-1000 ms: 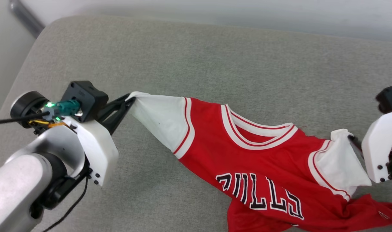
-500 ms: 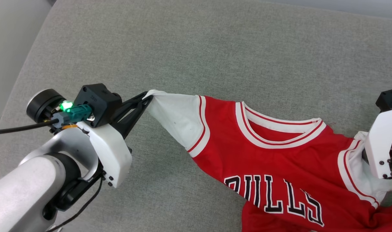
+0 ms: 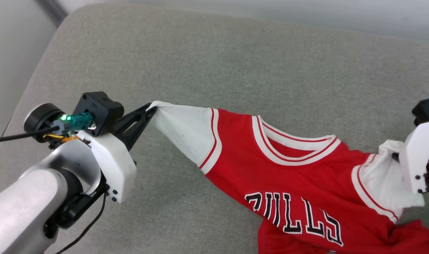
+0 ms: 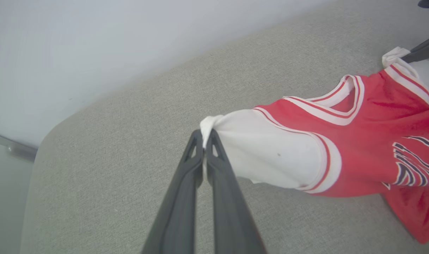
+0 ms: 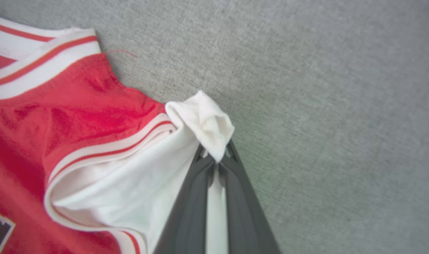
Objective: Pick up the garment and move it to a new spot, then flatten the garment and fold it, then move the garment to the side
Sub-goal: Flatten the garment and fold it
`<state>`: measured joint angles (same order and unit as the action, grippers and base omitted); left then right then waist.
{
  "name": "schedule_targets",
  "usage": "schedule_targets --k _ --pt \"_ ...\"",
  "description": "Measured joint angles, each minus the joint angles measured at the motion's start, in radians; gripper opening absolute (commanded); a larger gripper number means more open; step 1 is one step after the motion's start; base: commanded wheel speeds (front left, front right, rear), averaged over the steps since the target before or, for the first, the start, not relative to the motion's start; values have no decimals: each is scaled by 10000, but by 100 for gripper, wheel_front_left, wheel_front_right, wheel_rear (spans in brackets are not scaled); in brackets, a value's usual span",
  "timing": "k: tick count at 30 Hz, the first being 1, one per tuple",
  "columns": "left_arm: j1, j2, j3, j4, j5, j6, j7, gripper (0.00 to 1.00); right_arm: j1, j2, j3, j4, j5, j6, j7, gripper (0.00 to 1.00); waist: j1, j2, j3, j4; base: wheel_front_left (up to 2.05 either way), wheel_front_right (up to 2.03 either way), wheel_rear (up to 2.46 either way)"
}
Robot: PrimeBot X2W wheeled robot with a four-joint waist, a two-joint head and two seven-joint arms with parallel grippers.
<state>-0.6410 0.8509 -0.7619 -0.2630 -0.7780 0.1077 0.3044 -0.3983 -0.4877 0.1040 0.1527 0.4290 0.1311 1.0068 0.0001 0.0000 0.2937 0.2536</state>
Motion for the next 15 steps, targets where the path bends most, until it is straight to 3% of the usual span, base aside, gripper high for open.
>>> schedule_targets --k 15 --pt "632 976 755 -598 -259 878 -301 0 -91 -811 -1208 -2006 823 0 -1210 0 0 0 -1745 -1012 0 0 0"
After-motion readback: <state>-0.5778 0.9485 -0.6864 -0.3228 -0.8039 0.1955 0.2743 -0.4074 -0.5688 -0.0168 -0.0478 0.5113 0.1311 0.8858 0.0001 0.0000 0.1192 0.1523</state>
